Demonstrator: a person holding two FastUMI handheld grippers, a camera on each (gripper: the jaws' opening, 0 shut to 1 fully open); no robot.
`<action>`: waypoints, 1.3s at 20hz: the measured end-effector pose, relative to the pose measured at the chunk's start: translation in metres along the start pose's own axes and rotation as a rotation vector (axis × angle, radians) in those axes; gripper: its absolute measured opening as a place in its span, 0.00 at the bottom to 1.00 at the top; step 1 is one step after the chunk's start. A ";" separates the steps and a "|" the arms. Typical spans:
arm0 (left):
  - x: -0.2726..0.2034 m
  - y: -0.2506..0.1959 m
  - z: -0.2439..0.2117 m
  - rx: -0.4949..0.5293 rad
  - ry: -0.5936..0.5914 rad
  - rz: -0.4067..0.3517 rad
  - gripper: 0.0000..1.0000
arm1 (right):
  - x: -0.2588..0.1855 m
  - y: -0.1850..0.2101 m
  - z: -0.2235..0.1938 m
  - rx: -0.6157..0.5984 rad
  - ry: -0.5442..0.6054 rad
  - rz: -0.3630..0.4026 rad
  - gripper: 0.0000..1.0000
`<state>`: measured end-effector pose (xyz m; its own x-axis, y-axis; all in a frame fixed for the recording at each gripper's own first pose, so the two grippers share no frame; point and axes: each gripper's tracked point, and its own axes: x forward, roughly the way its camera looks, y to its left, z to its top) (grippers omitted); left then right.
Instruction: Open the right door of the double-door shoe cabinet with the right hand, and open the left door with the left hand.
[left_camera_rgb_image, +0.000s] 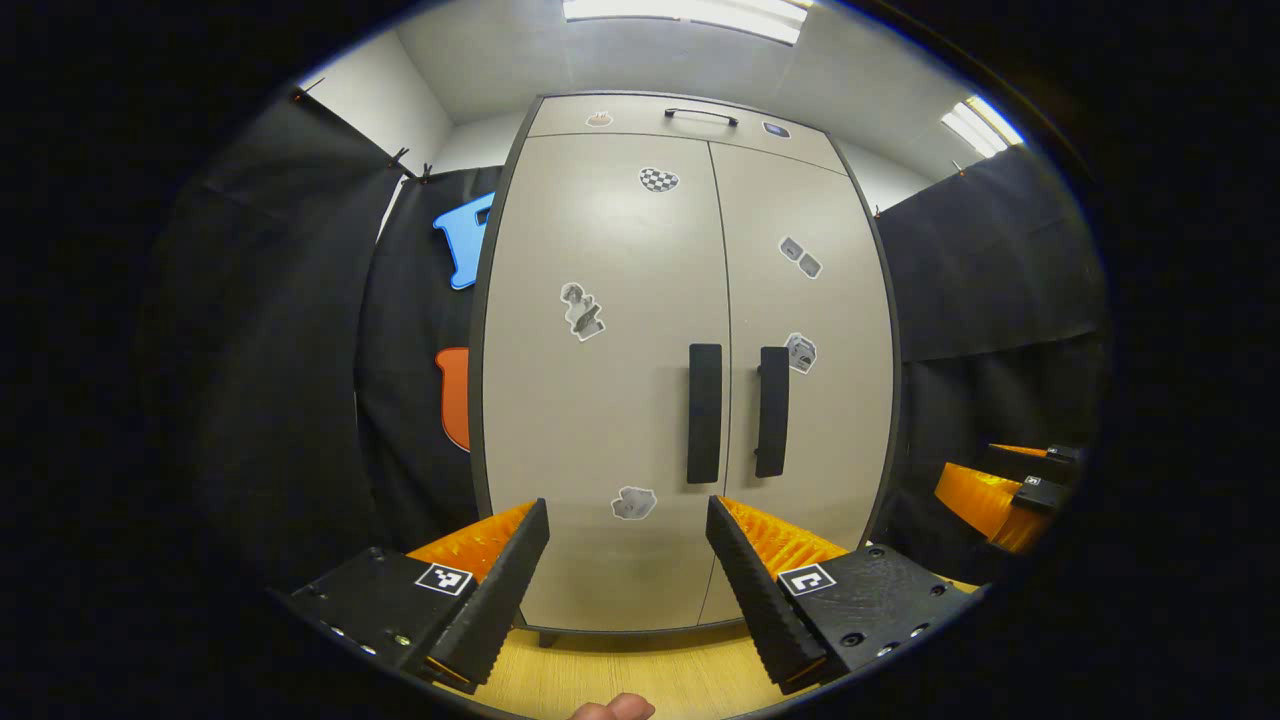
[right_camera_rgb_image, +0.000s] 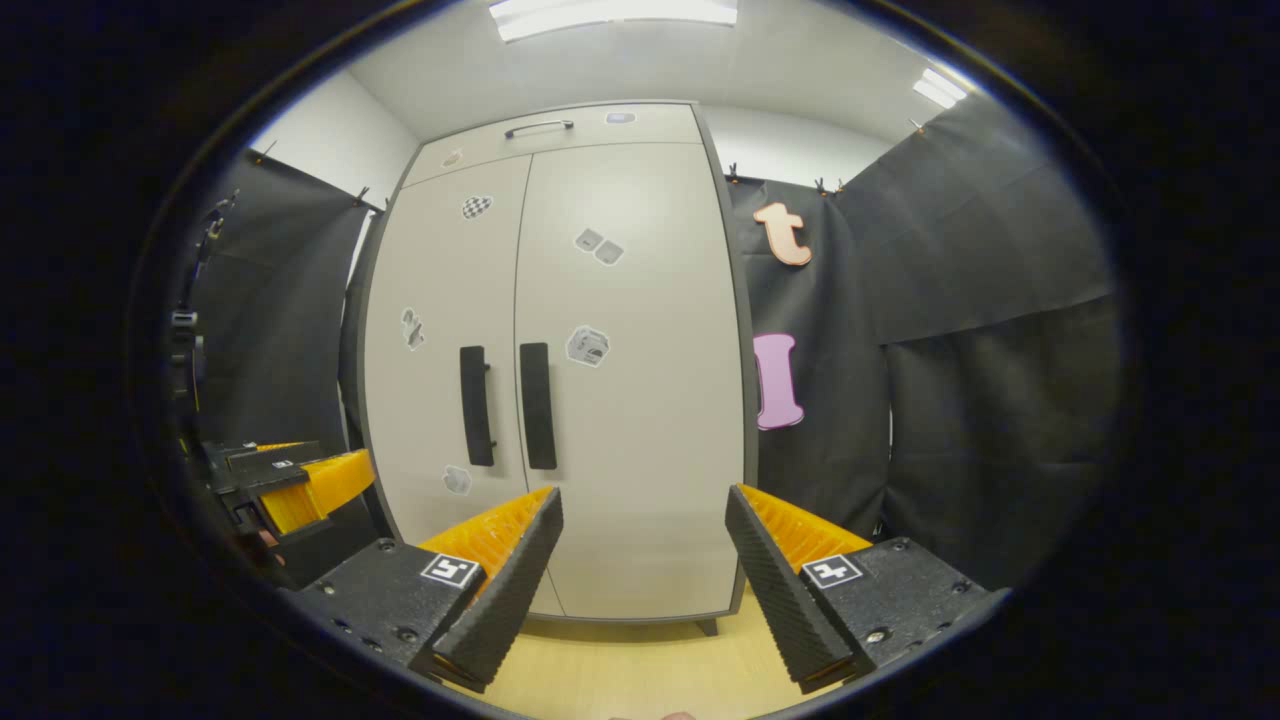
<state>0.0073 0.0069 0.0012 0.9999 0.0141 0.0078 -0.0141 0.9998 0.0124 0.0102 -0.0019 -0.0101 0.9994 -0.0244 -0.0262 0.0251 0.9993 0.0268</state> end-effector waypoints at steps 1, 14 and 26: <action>-0.001 0.000 0.000 -0.001 -0.001 -0.002 0.95 | 0.003 0.003 0.001 0.001 0.001 0.007 1.00; -0.034 0.012 -0.009 0.014 0.011 -0.008 0.95 | 0.116 0.067 0.036 -0.030 -0.021 0.079 1.00; -0.040 0.017 -0.031 0.034 0.046 -0.010 0.95 | 0.193 0.085 0.020 -0.012 0.057 0.039 1.00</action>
<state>-0.0331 0.0234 -0.0297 0.9992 0.0050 -0.0388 -0.0032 0.9989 0.0463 0.2055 0.0775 0.0066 0.9965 0.0155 -0.0827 -0.0142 0.9998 0.0165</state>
